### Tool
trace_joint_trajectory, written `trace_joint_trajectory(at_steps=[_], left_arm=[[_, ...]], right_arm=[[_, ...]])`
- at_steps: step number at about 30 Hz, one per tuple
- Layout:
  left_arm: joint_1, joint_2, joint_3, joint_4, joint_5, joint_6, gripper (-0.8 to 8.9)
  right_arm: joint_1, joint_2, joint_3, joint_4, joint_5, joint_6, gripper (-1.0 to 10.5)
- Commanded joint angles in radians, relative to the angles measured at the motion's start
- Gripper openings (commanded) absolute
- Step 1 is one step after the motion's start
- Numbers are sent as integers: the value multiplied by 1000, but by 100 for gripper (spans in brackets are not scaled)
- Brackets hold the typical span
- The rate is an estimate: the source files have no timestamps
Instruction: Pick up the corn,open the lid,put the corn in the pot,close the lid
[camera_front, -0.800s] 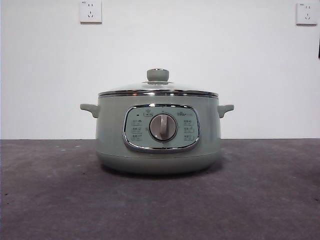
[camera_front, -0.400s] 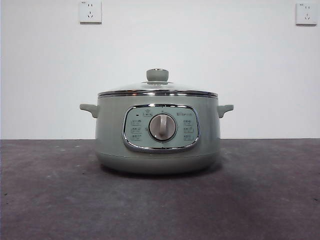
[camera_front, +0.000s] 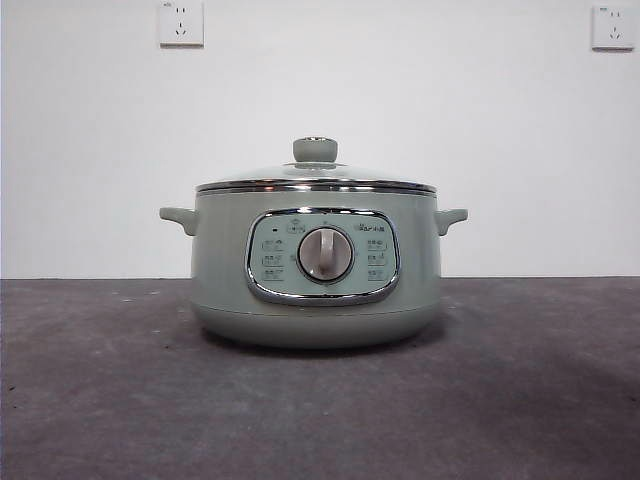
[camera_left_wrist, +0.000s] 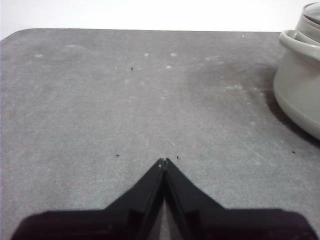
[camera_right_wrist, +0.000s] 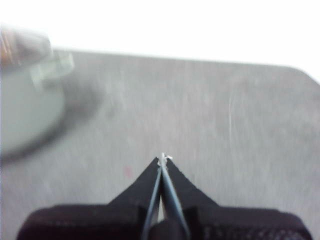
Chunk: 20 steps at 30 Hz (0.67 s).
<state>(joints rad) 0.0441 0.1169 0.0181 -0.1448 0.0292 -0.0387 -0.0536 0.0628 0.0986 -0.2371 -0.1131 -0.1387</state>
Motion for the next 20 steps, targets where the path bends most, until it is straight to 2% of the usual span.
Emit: trace_joint_trajectory(at_steps=[1, 6, 11, 14, 20], left_arm=[[3, 7, -11, 3, 1, -10, -1], [3, 24, -10, 4, 1, -10, -1], [3, 39, -10, 4, 1, -10, -1], [3, 47, -10, 3, 1, -10, -1], [3, 61, -10, 4, 1, -10, -1]], right_arm=[[-1, -28, -60, 14, 1, -29, -16], [6, -55, -84, 66, 36, -27, -16], [55, -55, -84, 50, 171, 11, -16], [50, -55, -84, 50, 178, 60, -16], [52, -55, -84, 54, 143, 60, -16]])
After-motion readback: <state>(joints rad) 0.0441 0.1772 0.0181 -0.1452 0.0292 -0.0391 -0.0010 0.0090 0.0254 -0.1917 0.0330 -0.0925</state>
